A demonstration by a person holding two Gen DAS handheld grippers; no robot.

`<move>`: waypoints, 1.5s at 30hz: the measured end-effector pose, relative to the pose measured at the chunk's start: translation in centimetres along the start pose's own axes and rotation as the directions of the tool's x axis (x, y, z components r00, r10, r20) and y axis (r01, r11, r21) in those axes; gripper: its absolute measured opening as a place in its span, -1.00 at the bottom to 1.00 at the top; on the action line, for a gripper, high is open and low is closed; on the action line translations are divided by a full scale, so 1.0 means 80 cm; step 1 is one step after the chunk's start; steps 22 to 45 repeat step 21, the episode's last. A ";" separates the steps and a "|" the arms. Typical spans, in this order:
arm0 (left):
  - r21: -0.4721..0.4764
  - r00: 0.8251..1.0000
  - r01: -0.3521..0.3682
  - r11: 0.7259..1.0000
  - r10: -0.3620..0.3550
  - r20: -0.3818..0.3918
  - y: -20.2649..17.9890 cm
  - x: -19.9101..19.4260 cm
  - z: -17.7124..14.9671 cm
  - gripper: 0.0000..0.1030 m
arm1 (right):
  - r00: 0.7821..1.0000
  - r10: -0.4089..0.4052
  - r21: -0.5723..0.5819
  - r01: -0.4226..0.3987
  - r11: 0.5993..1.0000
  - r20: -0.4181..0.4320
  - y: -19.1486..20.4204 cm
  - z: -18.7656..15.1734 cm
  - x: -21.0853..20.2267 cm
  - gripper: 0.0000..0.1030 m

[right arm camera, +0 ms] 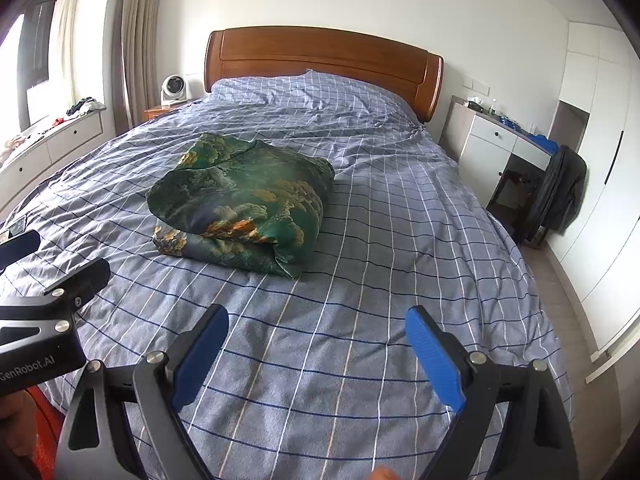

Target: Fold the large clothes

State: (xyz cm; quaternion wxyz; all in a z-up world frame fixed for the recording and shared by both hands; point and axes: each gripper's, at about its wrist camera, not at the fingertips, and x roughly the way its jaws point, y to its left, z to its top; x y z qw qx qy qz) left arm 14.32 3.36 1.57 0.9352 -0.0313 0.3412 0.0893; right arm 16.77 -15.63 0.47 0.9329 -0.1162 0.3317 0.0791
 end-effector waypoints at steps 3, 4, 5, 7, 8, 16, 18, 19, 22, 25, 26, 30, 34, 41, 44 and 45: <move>-0.009 1.000 0.008 1.000 -0.008 -0.007 0.001 0.001 -0.001 0.99 | 1.000 0.006 0.011 -0.006 1.000 0.000 0.001 0.001 -0.002 0.78; -0.010 1.000 0.008 1.000 -0.008 -0.007 0.001 0.001 -0.002 0.99 | 1.000 0.005 0.014 -0.005 1.000 0.002 0.000 0.001 -0.004 0.78; -0.009 1.000 0.008 1.000 -0.008 -0.008 0.000 0.001 -0.002 0.99 | 1.000 0.003 0.016 -0.003 1.000 0.005 0.000 0.001 -0.005 0.78; -0.004 1.000 0.008 1.000 -0.008 -0.010 -0.001 0.001 -0.003 0.99 | 1.000 -0.001 0.016 0.001 1.000 0.009 0.000 0.001 -0.008 0.78; -0.001 1.000 0.009 1.000 -0.009 -0.010 -0.001 0.001 -0.003 0.99 | 1.000 -0.003 0.015 0.003 1.000 0.010 0.000 0.000 -0.009 0.78; 0.022 0.999 0.031 0.999 -0.031 -0.018 -0.009 0.001 -0.007 0.99 | 1.000 -0.019 0.019 0.019 1.000 -0.007 -0.003 -0.005 -0.004 0.79; 0.021 0.999 0.043 0.999 -0.042 -0.018 -0.009 0.000 -0.007 0.99 | 1.000 -0.020 0.023 0.021 1.000 -0.006 -0.004 -0.005 -0.005 0.79; 0.022 0.999 0.041 0.999 -0.041 -0.015 -0.009 0.000 -0.007 0.99 | 1.000 -0.021 0.023 0.021 1.000 -0.004 -0.005 -0.005 -0.006 0.79; 0.019 1.000 0.027 0.999 -0.027 -0.001 -0.009 -0.002 -0.006 0.99 | 1.000 -0.018 0.024 0.018 1.000 -0.003 -0.005 -0.005 -0.006 0.79; 0.019 1.000 0.027 0.999 -0.027 -0.001 -0.009 -0.002 -0.006 0.99 | 1.000 -0.018 0.024 0.018 1.000 -0.003 -0.005 -0.005 -0.006 0.79; 0.019 1.000 0.027 0.999 -0.027 -0.001 -0.009 -0.002 -0.006 0.99 | 1.000 -0.018 0.024 0.018 1.000 -0.003 -0.005 -0.005 -0.006 0.79; 0.019 1.000 0.027 0.999 -0.027 -0.001 -0.009 -0.002 -0.006 0.99 | 1.000 -0.018 0.024 0.018 1.000 -0.003 -0.005 -0.005 -0.006 0.79; 0.019 1.000 0.027 0.999 -0.027 -0.001 -0.009 -0.002 -0.006 0.99 | 1.000 -0.018 0.024 0.018 1.000 -0.003 -0.005 -0.005 -0.006 0.79; 0.019 1.000 0.027 0.999 -0.027 -0.001 -0.009 -0.002 -0.006 0.99 | 1.000 -0.018 0.024 0.018 1.000 -0.003 -0.005 -0.005 -0.006 0.79; 0.019 1.000 0.027 0.999 -0.027 -0.001 -0.009 -0.002 -0.006 0.99 | 1.000 -0.018 0.024 0.018 1.000 -0.003 -0.005 -0.005 -0.006 0.79; 0.019 1.000 0.027 0.999 -0.027 -0.001 -0.009 -0.002 -0.006 0.99 | 1.000 -0.018 0.024 0.018 1.000 -0.003 -0.005 -0.005 -0.006 0.79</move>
